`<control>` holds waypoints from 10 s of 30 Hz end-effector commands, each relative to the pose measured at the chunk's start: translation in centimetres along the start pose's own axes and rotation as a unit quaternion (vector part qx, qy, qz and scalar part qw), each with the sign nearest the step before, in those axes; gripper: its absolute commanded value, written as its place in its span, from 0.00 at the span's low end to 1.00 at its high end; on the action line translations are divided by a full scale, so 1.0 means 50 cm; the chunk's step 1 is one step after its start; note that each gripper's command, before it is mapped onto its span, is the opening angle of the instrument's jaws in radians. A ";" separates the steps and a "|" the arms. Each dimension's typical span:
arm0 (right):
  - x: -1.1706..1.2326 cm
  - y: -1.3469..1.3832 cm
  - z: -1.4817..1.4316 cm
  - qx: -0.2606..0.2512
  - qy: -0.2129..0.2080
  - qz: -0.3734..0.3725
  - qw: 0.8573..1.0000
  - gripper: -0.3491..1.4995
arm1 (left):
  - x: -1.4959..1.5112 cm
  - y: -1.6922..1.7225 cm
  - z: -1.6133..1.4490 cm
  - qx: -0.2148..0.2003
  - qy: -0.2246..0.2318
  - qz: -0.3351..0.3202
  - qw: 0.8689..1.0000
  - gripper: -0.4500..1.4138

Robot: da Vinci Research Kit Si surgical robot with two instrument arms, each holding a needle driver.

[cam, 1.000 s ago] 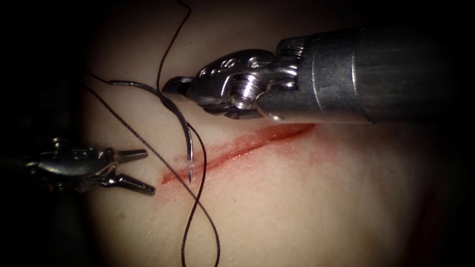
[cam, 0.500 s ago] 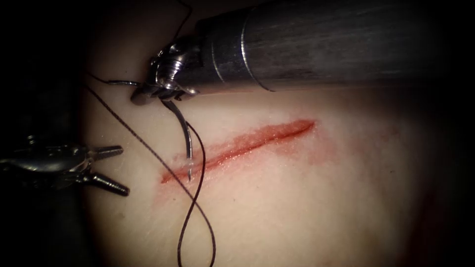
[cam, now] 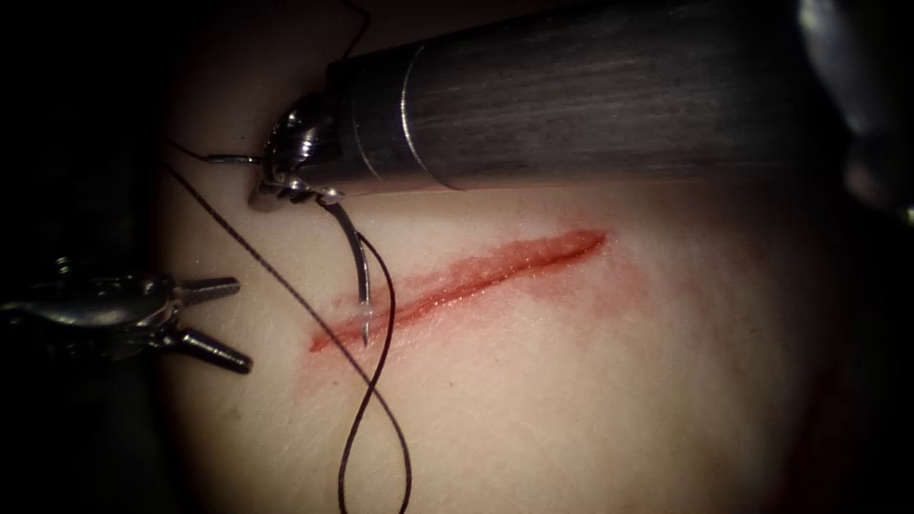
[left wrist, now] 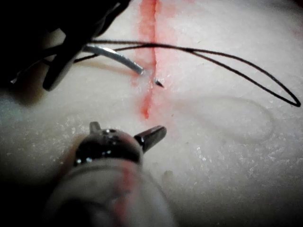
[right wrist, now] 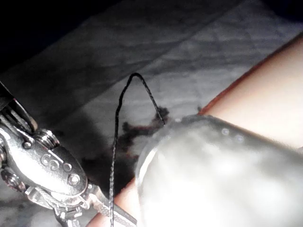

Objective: Wound Closure

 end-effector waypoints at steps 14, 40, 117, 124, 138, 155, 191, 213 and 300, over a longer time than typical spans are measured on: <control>0.0020 0.0059 -0.0080 0.005 -0.007 -0.037 0.999 0.00 | -0.0006 0.0000 0.0015 -0.002 -0.002 -0.008 1.000 0.64; -0.0178 0.0066 -0.0040 0.244 0.532 0.301 0.753 0.00 | -0.0004 0.0001 0.0016 -0.001 -0.003 -0.014 1.000 0.56; -0.0291 -0.0058 0.0008 0.412 0.381 0.647 0.516 0.00 | 0.0090 0.0123 0.0209 0.002 -0.036 0.521 0.853 0.74; -0.0285 -0.0060 0.0004 0.408 0.388 0.641 0.521 0.00 | 0.0061 0.0097 0.0223 -0.004 -0.048 0.436 0.899 0.00; -0.0280 0.0007 -0.0041 0.276 0.491 0.501 0.658 0.94 | 0.0047 0.0104 0.0214 -0.111 0.031 0.216 0.970 0.00; -0.0385 0.0064 -0.0125 0.238 0.496 0.454 0.701 0.91 | 0.0106 0.0153 0.0082 -0.223 0.160 -0.030 0.961 0.00; -0.0178 -0.0062 -0.0043 0.253 0.386 0.093 0.882 0.00 | 0.0383 0.0230 -0.0224 -0.343 0.366 -0.340 0.795 0.00; -0.0281 -0.0306 -0.0169 0.509 0.245 -0.014 0.825 0.00 | 0.0383 0.0085 -0.0384 -0.269 0.447 -0.247 0.816 0.00; -0.0460 0.0166 -0.0546 0.190 0.132 0.207 0.951 0.28 | 0.0316 0.0239 -0.0346 -0.444 0.231 -0.099 0.860 0.00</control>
